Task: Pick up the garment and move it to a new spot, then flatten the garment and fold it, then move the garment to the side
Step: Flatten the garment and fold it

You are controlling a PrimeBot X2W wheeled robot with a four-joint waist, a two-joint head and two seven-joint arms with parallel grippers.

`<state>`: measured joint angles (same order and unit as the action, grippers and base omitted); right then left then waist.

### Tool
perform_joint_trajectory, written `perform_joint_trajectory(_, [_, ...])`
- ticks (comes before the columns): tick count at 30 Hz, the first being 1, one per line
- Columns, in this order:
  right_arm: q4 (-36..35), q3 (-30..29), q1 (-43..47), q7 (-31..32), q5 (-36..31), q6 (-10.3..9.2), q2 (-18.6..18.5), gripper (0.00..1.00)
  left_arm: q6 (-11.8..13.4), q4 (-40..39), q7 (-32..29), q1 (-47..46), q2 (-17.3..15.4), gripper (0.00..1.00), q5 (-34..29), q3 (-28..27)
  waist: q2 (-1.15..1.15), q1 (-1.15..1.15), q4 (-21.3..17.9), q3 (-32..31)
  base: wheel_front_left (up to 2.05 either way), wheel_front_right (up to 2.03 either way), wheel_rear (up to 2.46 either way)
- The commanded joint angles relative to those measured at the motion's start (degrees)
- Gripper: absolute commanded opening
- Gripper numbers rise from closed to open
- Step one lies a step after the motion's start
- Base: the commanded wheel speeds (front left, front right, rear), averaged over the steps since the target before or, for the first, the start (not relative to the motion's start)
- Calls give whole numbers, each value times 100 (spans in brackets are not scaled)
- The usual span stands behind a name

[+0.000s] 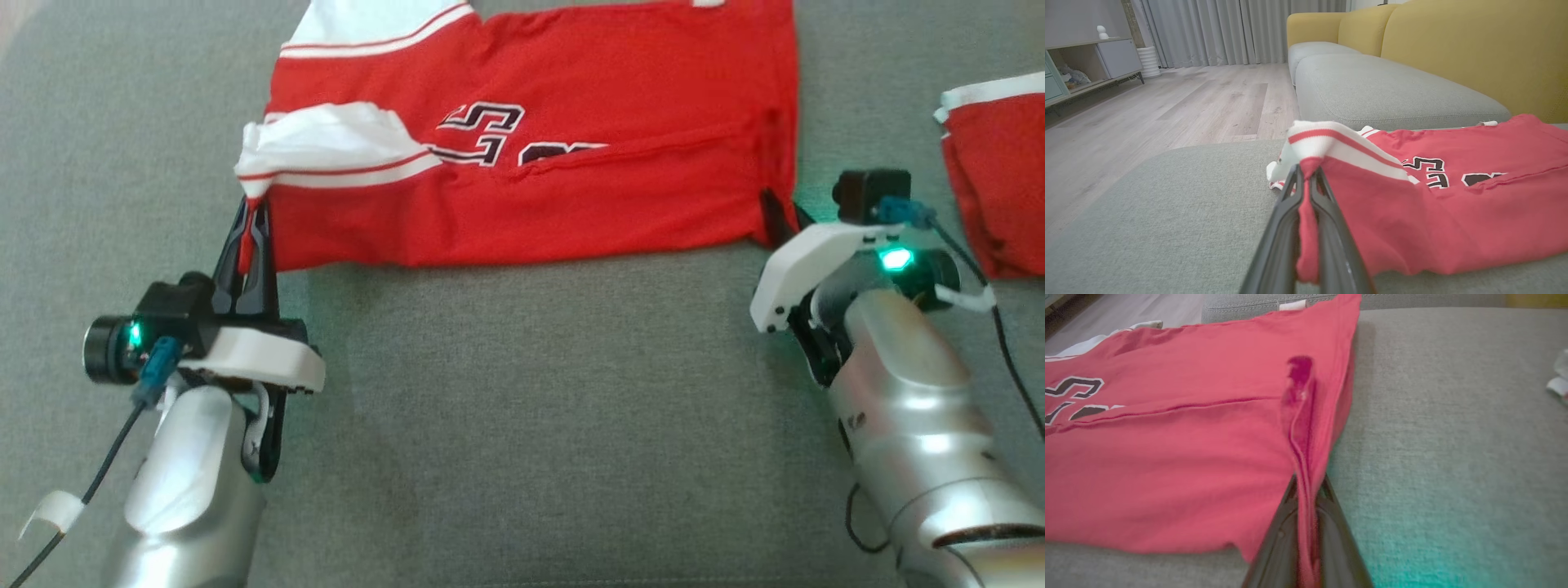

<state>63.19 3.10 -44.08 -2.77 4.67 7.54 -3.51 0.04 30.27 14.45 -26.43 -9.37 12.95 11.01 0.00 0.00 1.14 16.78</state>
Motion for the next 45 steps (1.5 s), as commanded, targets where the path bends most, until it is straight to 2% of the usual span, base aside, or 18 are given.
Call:
perform_joint_trajectory(1, [132,-30,274,-55,-119,-5,63,0,44,-72,54,-59,-177,0,-73,-193,0,0,-64,-102,0,0,0])
perform_joint_trajectory(12, [147,-850,690,-384,-676,-5,63,0,-6,377,-199,435,-416,0,-64,-97,0,0,-319,-692,0,0,0])
perform_joint_trajectory(16, [102,-759,846,-358,-447,-5,63,0,-86,394,-316,726,-521,0,-12,-64,0,0,-420,-939,0,0,0])
perform_joint_trajectory(21, [-34,-466,1087,-139,68,-5,63,0,-54,194,-379,1071,-643,0,69,-117,0,0,-520,-1246,0,0,0])
perform_joint_trajectory(26, [-539,-94,1496,323,570,-5,63,0,4,-330,-605,1521,-725,0,142,-113,0,0,-592,-1524,0,0,0])
perform_joint_trajectory(31, [-1216,-17,1934,701,751,-5,63,0,-85,-606,-1052,1795,-734,0,197,47,0,0,-593,-1559,0,0,0])
perform_joint_trajectory(36, [-1835,-58,2301,860,863,-5,63,0,-46,-606,-1136,1789,-639,0,199,152,0,0,-589,-1467,0,0,0])
perform_joint_trajectory(38, [-2038,-21,2405,866,937,-5,63,0,-40,-534,-1083,1729,-599,37,202,176,0,0,-593,-1412,0,0,0])
perform_joint_trajectory(39, [-2136,-22,2446,825,924,-5,63,44,-23,-496,-1041,1689,-582,56,194,184,0,0,-596,-1385,0,0,0])
perform_joint_trajectory(40, [-2225,-35,2487,779,877,-5,63,100,-9,-456,-999,1650,-570,100,178,197,0,0,-599,-1360,0,0,0])
perform_joint_trajectory(45, [-2753,-85,2605,336,932,-5,63,100,139,-388,-670,1447,-531,100,172,121,0,0,-632,-1251,0,0,0])
